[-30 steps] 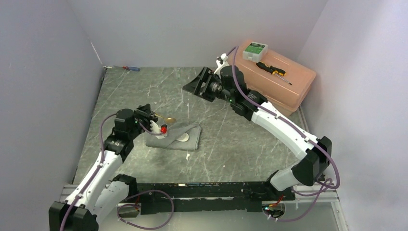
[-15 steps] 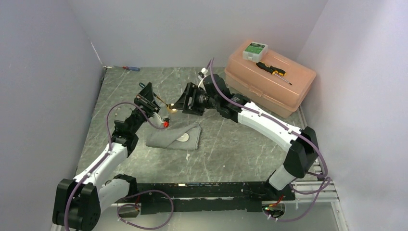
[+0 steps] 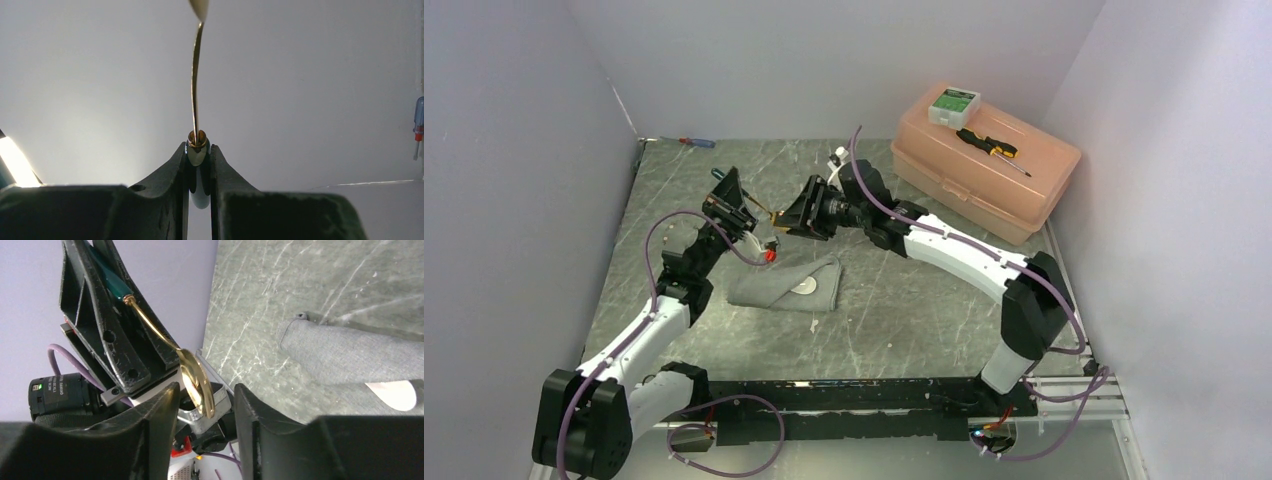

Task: Fold the napkin into a case and place the utensils inside
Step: Pass from the left arm to the right, then insert the spoon into the folded napkin.

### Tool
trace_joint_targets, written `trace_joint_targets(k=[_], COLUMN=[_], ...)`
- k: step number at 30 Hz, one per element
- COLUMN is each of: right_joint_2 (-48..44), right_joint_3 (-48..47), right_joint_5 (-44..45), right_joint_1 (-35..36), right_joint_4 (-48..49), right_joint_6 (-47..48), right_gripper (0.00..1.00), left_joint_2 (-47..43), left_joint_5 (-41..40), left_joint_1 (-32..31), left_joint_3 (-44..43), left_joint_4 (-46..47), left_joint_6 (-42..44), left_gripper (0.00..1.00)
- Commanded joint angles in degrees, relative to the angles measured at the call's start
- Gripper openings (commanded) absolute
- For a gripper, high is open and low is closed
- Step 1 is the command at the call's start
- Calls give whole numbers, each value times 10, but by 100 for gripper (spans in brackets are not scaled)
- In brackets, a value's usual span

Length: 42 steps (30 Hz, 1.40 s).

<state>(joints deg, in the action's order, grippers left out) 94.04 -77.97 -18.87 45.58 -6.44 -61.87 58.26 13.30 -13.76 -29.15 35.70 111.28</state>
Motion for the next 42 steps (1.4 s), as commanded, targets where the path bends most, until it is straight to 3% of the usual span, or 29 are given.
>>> trace_joint_targets(k=[1,3,5,7,12,14,15,19,23,28,30,34,42], right_joint_2=[10,7,-2,-14,-42,-47,-51,-83,-150,-219,-230,-235,-197], right_joint_3=[14,22,31,48,67,56,50,53,110,180,197,236,268], right_joint_5=[-22,-14,-5,5,19,21,22,10,7,-18,-24,-62,-94], right_joint_1=[2,1,-4,-12,-32,-42,-48,-86,-127,-139,-139,-138,-108], right_joint_4=[90,95,100,110,107,74,42,-97,-209,-302,-322,-307,-235], right_joint_6=[-39,-42,-40,-38,2,41,64,161,236,285,292,290,266], right_gripper=[44,34,17,4,0,0,0,0,0,0,0,0,0], left_joint_2=[-16,-25,-31,-41,-108,-142,-158,-119,16,126,182,259,302], left_joint_5=[-19,-17,-17,-19,4,12,15,8,8,73,114,183,213], left_joint_1=[-3,-4,-5,-6,-8,-9,-9,-9,9,74,115,189,204], left_joint_3=[-14,-10,-3,3,15,-5,-27,-169,-281,-302,-321,-354,-334], left_joint_4=[36,27,25,13,-82,-195,-283,-645,-857,-909,-933,-956,-933], left_joint_6=[-15,-23,-34,-45,-103,-147,-180,-373,-551,-714,-762,-796,-814], left_gripper=[3,3,3,11,57,85,93,94,94,84,75,60,52])
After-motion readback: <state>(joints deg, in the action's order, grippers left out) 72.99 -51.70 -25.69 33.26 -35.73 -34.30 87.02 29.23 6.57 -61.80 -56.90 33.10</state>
